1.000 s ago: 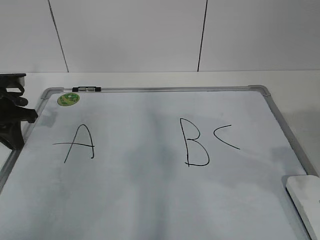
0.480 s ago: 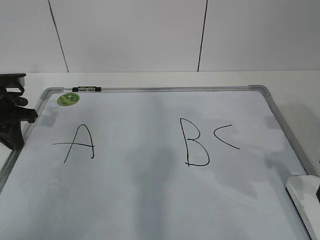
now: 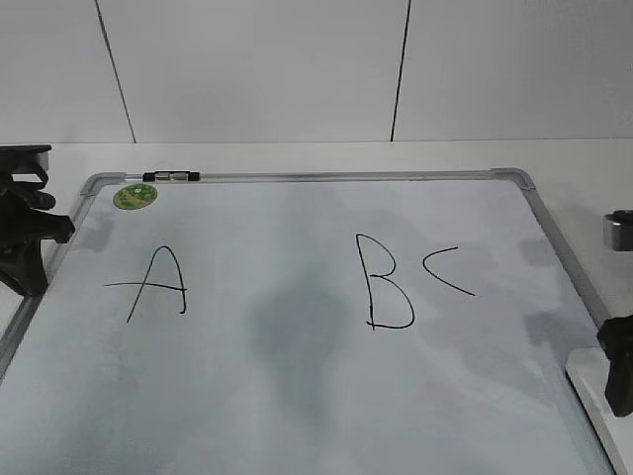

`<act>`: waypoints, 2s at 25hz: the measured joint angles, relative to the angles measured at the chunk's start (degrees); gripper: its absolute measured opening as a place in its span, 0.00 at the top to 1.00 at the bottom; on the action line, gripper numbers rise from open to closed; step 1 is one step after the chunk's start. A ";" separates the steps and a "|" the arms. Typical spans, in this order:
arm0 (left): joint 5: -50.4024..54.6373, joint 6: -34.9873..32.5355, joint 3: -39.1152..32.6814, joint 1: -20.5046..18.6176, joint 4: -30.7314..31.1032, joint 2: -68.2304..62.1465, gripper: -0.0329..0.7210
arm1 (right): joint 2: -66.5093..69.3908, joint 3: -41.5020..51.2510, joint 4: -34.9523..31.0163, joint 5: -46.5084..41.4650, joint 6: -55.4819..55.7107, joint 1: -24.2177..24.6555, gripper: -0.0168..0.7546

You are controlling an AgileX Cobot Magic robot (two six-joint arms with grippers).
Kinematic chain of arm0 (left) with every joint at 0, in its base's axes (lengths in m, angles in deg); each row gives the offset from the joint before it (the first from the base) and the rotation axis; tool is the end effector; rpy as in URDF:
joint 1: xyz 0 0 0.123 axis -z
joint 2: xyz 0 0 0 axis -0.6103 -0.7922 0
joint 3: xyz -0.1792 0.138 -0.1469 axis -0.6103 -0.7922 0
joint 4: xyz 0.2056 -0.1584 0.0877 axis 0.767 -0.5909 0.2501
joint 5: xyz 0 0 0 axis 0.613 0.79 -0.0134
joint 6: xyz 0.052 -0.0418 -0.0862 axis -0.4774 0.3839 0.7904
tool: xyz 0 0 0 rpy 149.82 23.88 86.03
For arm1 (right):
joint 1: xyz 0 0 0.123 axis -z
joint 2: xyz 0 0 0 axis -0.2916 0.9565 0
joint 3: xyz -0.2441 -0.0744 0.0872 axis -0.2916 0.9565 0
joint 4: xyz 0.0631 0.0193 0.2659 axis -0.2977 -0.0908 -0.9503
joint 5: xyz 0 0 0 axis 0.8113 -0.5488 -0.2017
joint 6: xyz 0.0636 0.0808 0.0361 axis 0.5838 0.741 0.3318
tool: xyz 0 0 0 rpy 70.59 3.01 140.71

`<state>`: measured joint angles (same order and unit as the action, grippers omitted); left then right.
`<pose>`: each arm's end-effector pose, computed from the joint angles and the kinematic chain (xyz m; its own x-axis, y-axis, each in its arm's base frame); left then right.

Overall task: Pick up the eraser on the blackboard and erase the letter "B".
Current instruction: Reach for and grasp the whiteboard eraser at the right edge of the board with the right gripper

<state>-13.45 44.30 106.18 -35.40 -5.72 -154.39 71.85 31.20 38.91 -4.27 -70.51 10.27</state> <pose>0.3841 -0.0248 0.1098 -0.9960 0.0678 -0.0583 0.0728 0.9933 -0.0893 0.2424 0.0310 0.1594 -0.9989 -0.0348 0.0304 -0.0342 0.9992 0.0203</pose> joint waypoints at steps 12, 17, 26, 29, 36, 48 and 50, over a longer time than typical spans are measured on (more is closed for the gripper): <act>0.00 0.00 0.00 0.00 0.00 0.00 0.93 | 1.61 0.00 -1.26 3.29 0.00 0.00 0.19; 0.00 0.00 0.00 0.00 0.00 0.00 0.93 | 3.34 0.00 -1.41 3.75 0.00 0.00 0.19; 0.00 0.00 0.00 0.00 -0.04 0.00 0.93 | 3.92 0.00 -2.85 5.66 -0.11 0.00 0.21; 0.00 0.00 0.00 0.00 -0.04 0.00 0.93 | 3.92 0.00 -2.97 5.66 -0.11 0.00 0.21; 0.00 0.00 0.00 0.00 -0.04 0.00 0.93 | 3.92 0.00 -5.31 6.58 -2.07 0.00 0.19; 0.00 0.00 0.00 0.00 -0.04 0.00 0.93 | 3.92 0.00 -5.43 7.21 -2.34 0.00 0.24; 0.00 0.00 0.00 0.00 -0.04 0.00 0.93 | 3.92 0.00 -5.43 7.42 -2.34 0.00 0.24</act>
<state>-13.45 44.30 106.18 -35.40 -5.76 -154.39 75.77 31.20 33.48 3.15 -72.84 10.27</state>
